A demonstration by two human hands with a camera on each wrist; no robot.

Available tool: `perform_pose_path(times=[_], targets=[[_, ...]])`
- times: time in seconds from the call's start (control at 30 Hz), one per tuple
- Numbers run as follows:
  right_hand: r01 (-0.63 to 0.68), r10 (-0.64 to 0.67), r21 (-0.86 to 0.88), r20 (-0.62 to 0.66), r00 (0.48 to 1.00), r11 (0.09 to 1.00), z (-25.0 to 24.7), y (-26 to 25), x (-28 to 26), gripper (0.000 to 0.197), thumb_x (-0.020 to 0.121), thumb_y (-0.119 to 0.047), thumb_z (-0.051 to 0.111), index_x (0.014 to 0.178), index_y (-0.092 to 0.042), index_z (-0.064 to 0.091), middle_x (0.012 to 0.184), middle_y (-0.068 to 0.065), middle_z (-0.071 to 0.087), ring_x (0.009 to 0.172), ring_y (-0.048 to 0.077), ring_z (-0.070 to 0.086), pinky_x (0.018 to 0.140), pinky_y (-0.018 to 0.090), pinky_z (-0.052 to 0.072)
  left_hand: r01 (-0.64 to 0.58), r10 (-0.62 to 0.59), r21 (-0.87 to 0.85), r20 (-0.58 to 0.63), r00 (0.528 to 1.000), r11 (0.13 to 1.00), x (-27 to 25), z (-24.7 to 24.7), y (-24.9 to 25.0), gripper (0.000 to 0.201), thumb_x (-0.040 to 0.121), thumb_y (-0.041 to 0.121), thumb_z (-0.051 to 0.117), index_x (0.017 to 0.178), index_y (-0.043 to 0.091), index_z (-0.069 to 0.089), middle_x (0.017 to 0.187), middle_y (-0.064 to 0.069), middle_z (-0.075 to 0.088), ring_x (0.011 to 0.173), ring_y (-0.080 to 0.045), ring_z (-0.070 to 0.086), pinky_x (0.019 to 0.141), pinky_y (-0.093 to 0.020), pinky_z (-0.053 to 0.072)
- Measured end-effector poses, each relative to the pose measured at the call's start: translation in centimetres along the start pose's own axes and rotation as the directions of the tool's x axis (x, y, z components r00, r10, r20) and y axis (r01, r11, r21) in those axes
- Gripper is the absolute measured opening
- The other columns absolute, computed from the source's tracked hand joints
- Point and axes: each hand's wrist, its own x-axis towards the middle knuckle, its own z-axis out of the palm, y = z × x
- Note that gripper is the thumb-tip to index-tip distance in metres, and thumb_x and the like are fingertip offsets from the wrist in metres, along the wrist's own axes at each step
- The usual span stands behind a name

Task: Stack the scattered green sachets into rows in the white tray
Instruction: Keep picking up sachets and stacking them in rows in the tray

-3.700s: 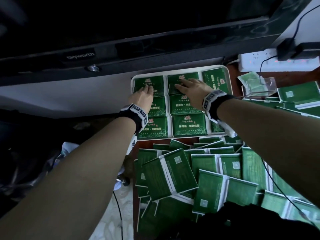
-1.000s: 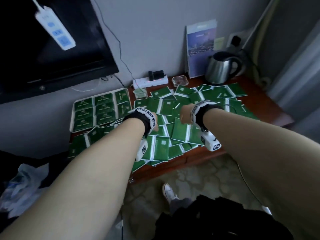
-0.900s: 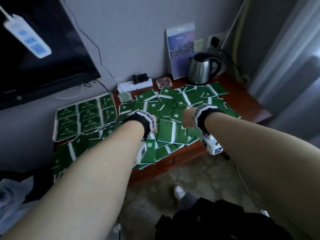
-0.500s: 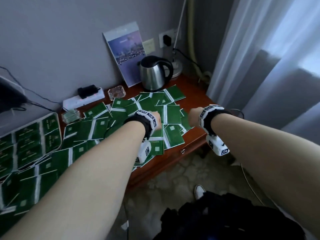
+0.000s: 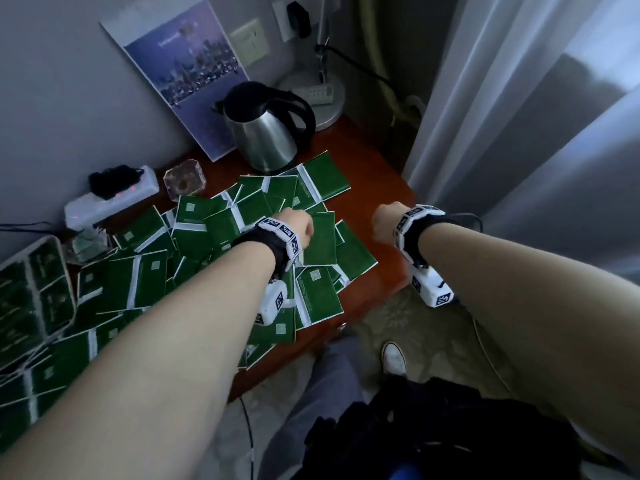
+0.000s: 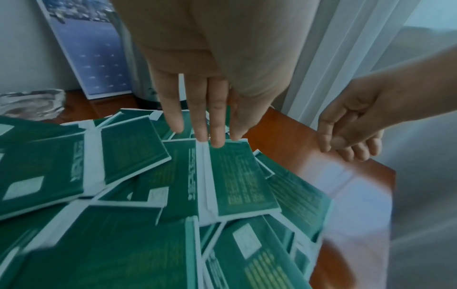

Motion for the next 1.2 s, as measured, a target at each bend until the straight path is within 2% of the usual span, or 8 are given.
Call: perform_pose_path(times=[0.2, 0.3, 0.4, 0.53, 0.7, 0.83, 0.97, 1.2], targets=[[-0.059, 0.082, 0.352, -0.052, 0.995, 0.934, -0.1, -2.5, 2.6, 0.054, 0.087, -0.06, 0.062, 0.073, -0.011, 0.046, 0.081, 0.006, 0.057, 0.072, 0.024, 0.06, 0.055, 0.031, 0.046, -0.209, 0.22, 0.164, -0.05, 0.974, 0.964, 7.4, -3.0, -0.2, 0.044, 0.091, -0.002, 0.057, 0.13, 0.02, 0.058, 0.128, -0.009, 0.058, 0.114, -0.03, 0.058, 0.094, -0.04, 0.052], [-0.101, 0.119, 0.357, -0.027, 0.993, 0.929, 0.2, -4.7, 3.6, 0.068, 0.076, -0.072, 0.065, 0.097, -0.011, 0.045, 0.088, 0.004, 0.051, 0.075, 0.024, 0.056, 0.056, 0.032, 0.045, -0.332, 0.346, 0.261, -0.006, 0.938, 0.906, 11.2, -3.9, 0.2, 0.057, 0.083, -0.007, 0.063, 0.134, 0.014, 0.049, 0.13, -0.011, 0.05, 0.118, -0.031, 0.054, 0.095, -0.044, 0.051], [-0.132, 0.151, 0.296, -0.039, 0.988, 0.946, 1.5, -6.5, 4.5, 0.081, 0.072, -0.07, 0.071, 0.119, -0.011, 0.041, 0.095, 0.006, 0.055, 0.08, 0.025, 0.056, 0.059, 0.035, 0.045, -0.445, 0.464, 0.377, 0.044, 0.885, 0.812, 14.0, -4.4, 0.7, 0.068, 0.08, -0.001, 0.069, 0.141, 0.009, 0.039, 0.139, -0.016, 0.041, 0.121, -0.035, 0.049, 0.093, -0.044, 0.05], [-0.175, 0.215, 0.374, -0.065, 0.975, 0.911, 2.9, -7.5, 5.6, 0.079, 0.071, -0.06, 0.078, 0.122, -0.013, 0.04, 0.103, 0.008, 0.054, 0.087, 0.027, 0.055, 0.065, 0.036, 0.045, -0.512, 0.551, 0.446, 0.05, 0.833, 0.734, 16.5, -5.0, 0.9, 0.062, 0.081, -0.002, 0.061, 0.138, 0.009, 0.038, 0.139, -0.019, 0.037, 0.119, -0.04, 0.046, 0.084, -0.045, 0.044], [-0.194, 0.241, 0.465, -0.043, 0.97, 0.864, 3.1, -7.7, 6.2, 0.082, 0.069, -0.053, 0.083, 0.127, -0.012, 0.044, 0.109, 0.008, 0.054, 0.099, 0.028, 0.057, 0.067, 0.035, 0.044, -0.569, 0.62, 0.508, 0.084, 0.78, 0.647, 18.5, -6.1, 1.2, 0.045, 0.082, -0.002, 0.06, 0.123, 0.011, 0.046, 0.128, -0.016, 0.046, 0.117, -0.037, 0.044, 0.088, -0.046, 0.038], [-0.201, 0.243, 0.497, -0.021, 0.97, 0.844, 3.3, -7.5, 6.2, 0.072, 0.07, -0.053, 0.083, 0.121, -0.013, 0.052, 0.102, 0.003, 0.047, 0.1, 0.026, 0.055, 0.07, 0.034, 0.045, -0.539, 0.605, 0.588, 0.103, 0.789, 0.603, 19.1, -6.0, 1.8, 0.037, 0.086, -0.001, 0.056, 0.121, 0.007, 0.05, 0.127, -0.018, 0.049, 0.12, -0.037, 0.043, 0.092, -0.048, 0.039], [-0.173, 0.201, 0.54, 0.008, 0.98, 0.823, 2.9, -6.7, 6.7, 0.052, 0.073, -0.051, 0.081, 0.104, -0.015, 0.06, 0.094, 0.002, 0.053, 0.085, 0.022, 0.051, 0.063, 0.029, 0.041, -0.492, 0.566, 0.642, 0.108, 0.817, 0.588, 19.4, -5.9, 1.5, 0.038, 0.087, 0.005, 0.062, 0.124, 0.005, 0.055, 0.131, -0.019, 0.045, 0.122, -0.038, 0.039, 0.095, -0.045, 0.037], [-0.165, 0.152, 0.645, 0.077, 0.985, 0.746, 1.0, -2.5, 6.8, 0.037, 0.083, -0.029, 0.076, 0.113, -0.01, 0.065, 0.1, 0.005, 0.062, 0.086, 0.022, 0.057, 0.062, 0.027, 0.046, -0.445, 0.483, 0.652, 0.136, 0.865, 0.613, 19.2, -6.1, 1.6, 0.048, 0.078, 0.026, 0.078, 0.12, 0.016, 0.055, 0.118, -0.009, 0.058, 0.114, -0.031, 0.05, 0.097, -0.044, 0.038]])
